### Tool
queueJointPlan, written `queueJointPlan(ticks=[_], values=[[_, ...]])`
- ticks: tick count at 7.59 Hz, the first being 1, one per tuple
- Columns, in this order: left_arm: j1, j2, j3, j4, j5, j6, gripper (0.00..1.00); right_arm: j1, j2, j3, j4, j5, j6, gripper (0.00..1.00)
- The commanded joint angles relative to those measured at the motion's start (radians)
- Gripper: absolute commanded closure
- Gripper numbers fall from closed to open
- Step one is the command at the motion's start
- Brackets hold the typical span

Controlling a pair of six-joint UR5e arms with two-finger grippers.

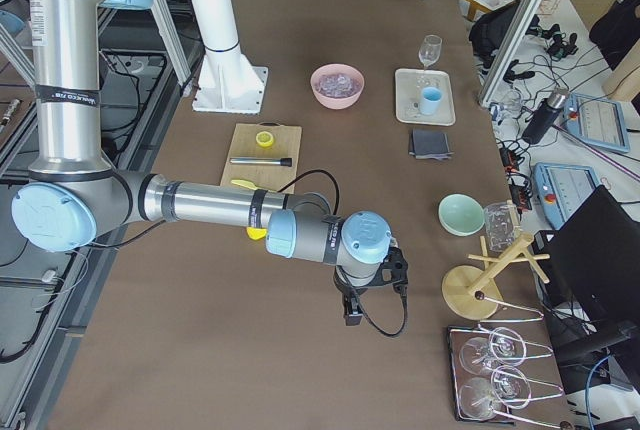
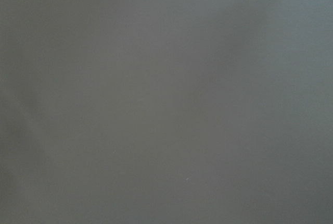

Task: Put ice in cup with scoop
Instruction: 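Lower the right gripper onto the metal scoop handle while the left arm moves in, then grasp and lift the scoop with the right gripper while the left reaches the bowl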

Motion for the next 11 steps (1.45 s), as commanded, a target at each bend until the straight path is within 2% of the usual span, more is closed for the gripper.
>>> queueJointPlan(ticks=[1, 2, 3, 4, 6, 7, 8, 10, 11], values=[[0.152, -0.054, -0.075, -0.001, 0.002, -0.005, 0.02, -0.04, 0.008, 0.018, 0.0, -0.001, 0.034, 0.0], [0.162, -0.056, -0.077, -0.035, 0.001, -0.005, 0.02, -0.106, 0.016, 0.023, 0.059, -0.002, 0.153, 0.0], [0.167, -0.054, -0.067, -0.097, -0.001, -0.008, 0.02, -0.17, 0.01, 0.012, 0.221, -0.001, 0.333, 0.0], [0.192, -0.06, -0.064, -0.103, 0.001, -0.01, 0.02, -0.238, 0.016, 0.017, 0.303, -0.001, 0.478, 0.0], [0.228, -0.065, -0.07, -0.104, 0.007, 0.0, 0.02, -0.34, 0.066, 0.049, 0.305, 0.025, 0.701, 0.0], [0.293, -0.097, -0.084, -0.106, 0.01, -0.005, 0.02, -0.349, 0.068, 0.045, 0.302, 0.045, 0.746, 0.0], [0.373, -0.12, -0.098, -0.115, 0.02, -0.005, 0.02, -0.354, 0.059, 0.043, 0.302, 0.048, 0.758, 0.0], [0.461, -0.163, -0.084, -0.161, 0.056, -0.005, 0.02, -0.381, 0.033, 0.025, 0.299, 0.047, 0.757, 0.0], [0.499, -0.166, -0.078, -0.222, 0.065, -0.005, 0.02, -0.409, 0.031, 0.028, 0.284, 0.047, 0.76, 0.0]])
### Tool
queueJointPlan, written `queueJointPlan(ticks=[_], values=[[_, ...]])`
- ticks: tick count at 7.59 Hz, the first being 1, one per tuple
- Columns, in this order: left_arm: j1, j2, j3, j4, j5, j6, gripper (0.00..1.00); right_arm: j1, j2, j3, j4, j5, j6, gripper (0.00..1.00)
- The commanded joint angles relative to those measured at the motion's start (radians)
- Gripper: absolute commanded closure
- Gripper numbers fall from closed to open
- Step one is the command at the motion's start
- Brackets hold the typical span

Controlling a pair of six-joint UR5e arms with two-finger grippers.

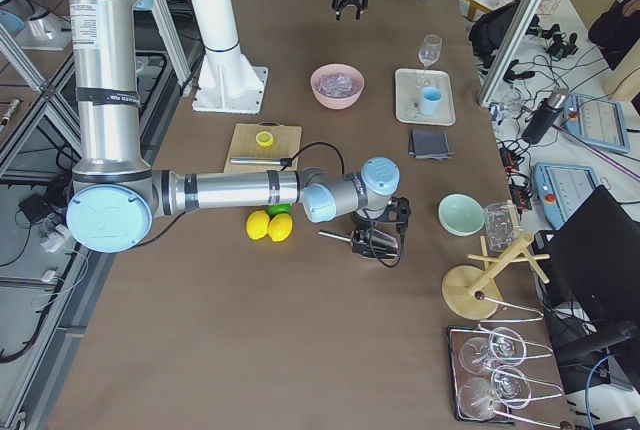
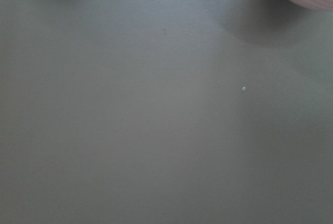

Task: Put ice in cup with scoop
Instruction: 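Grasp and lift the scoop with the right gripper while the left reaches the bowl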

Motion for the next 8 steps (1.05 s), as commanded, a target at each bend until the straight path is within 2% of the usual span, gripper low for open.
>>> queueJointPlan(ticks=[1, 2, 4, 6, 8], values=[[0.084, -0.02, 0.033, -0.198, 0.033, 0.001, 0.02, -0.059, -0.012, -0.001, -0.038, 0.0, 0.005, 0.0], [0.089, -0.026, 0.069, -0.276, 0.056, 0.001, 0.02, -0.085, -0.01, 0.001, -0.055, -0.004, 0.005, 0.0], [0.098, -0.046, 0.137, -0.333, 0.057, 0.025, 0.02, -0.122, -0.009, -0.011, -0.074, -0.026, 0.004, 0.0], [0.123, -0.127, 0.304, -0.468, 0.062, 0.202, 0.02, -0.148, -0.009, -0.008, -0.104, -0.032, 0.004, 0.0], [0.132, -0.164, 0.341, -0.534, 0.064, 0.249, 0.02, -0.151, 0.002, -0.005, -0.107, -0.069, 0.004, 0.36]])
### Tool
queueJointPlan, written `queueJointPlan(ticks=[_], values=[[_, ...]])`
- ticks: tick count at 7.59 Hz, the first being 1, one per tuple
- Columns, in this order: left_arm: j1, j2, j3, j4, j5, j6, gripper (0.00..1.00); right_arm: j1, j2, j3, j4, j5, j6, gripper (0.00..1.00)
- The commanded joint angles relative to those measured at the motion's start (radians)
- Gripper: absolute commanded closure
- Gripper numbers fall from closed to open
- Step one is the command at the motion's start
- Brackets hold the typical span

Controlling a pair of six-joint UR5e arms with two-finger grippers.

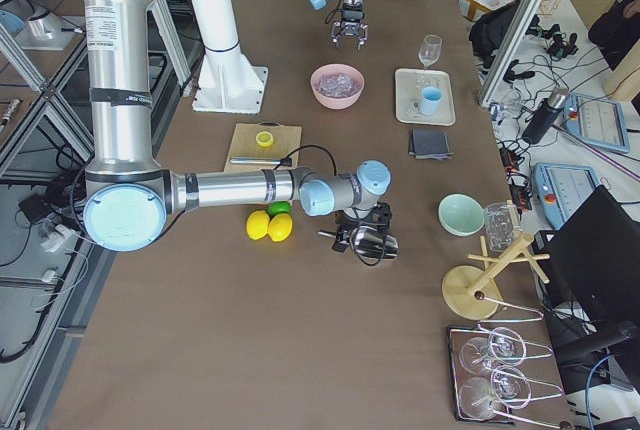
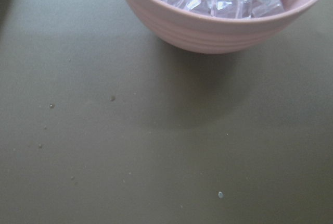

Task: Put ice in cup with scoop
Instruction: 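Grasp and lift the scoop with the right gripper while the left reaches the bowl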

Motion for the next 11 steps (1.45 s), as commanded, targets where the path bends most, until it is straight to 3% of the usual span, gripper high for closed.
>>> queueJointPlan(ticks=[1, 4, 5, 6, 9, 11], values=[[0.014, -0.084, 0.104, -0.105, 0.0, 0.052, 0.02, -0.015, 0.009, 0.0, -0.005, -0.048, 0.001, 0.41], [0.05, -0.136, 0.149, -0.128, -0.019, 0.052, 0.02, -0.021, 0.007, 0.001, -0.005, -0.062, 0.0, 0.43], [0.051, -0.138, 0.15, -0.129, -0.052, 0.052, 0.02, -0.02, 0.004, 0.011, -0.005, -0.062, 0.0, 0.68], [0.051, -0.139, 0.15, -0.129, -0.075, 0.05, 0.02, -0.02, -0.002, 0.024, -0.011, -0.062, -0.005, 1.0], [0.085, -0.173, 0.208, -0.2, -0.078, 0.049, 0.02, -0.018, -0.008, 0.064, -0.039, -0.072, -0.011, 1.0], [0.084, -0.175, 0.21, -0.206, -0.024, 0.043, 0.02, -0.014, 0.048, 0.264, -0.402, -0.272, -0.204, 1.0]])
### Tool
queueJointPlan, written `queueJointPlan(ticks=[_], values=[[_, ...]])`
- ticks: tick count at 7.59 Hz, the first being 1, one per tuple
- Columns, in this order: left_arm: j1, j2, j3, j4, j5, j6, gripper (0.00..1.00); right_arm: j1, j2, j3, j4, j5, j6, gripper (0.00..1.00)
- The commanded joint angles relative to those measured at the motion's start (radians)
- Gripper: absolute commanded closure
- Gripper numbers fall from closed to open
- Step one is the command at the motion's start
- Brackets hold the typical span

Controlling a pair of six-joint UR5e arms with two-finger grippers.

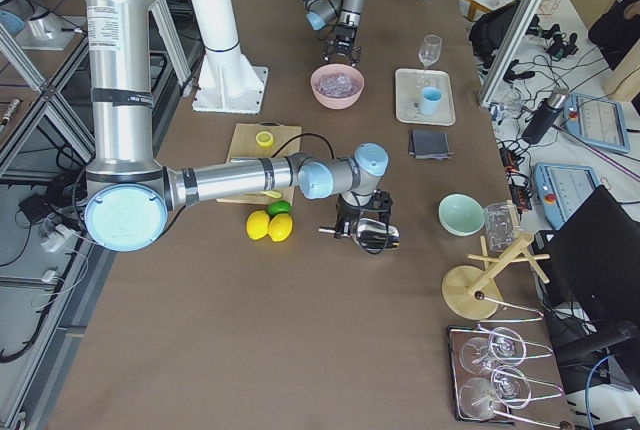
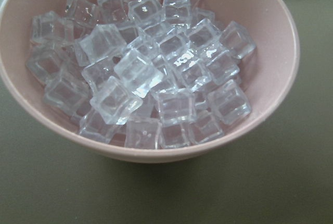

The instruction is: Put ice in cup with scoop

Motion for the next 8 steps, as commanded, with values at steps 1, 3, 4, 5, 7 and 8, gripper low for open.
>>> queueJointPlan(ticks=[1, 3, 4, 5, 7, 8], values=[[0.003, -0.011, 0.009, -0.031, 0.108, -0.01, 0.02, 0.006, 0.106, 0.187, -0.401, -0.16, -0.187, 1.0], [0.057, -0.018, 0.009, -0.098, 0.205, -0.117, 0.02, 0.008, 0.135, 0.215, -0.371, -0.154, -0.187, 1.0], [0.074, -0.018, 0.009, -0.097, 0.218, -0.117, 0.02, 0.008, 0.139, 0.236, -0.326, -0.139, -0.212, 1.0], [0.075, -0.016, 0.009, -0.096, 0.206, -0.119, 0.02, 0.008, 0.127, 0.251, -0.24, -0.135, -0.309, 1.0], [0.084, -0.011, 0.011, -0.094, 0.207, -0.119, 0.02, 0.008, 0.136, 0.294, -0.206, -0.14, -0.427, 1.0], [0.084, -0.011, 0.017, -0.094, 0.207, -0.119, 0.02, 0.008, 0.143, 0.302, -0.205, -0.149, -0.589, 1.0]])
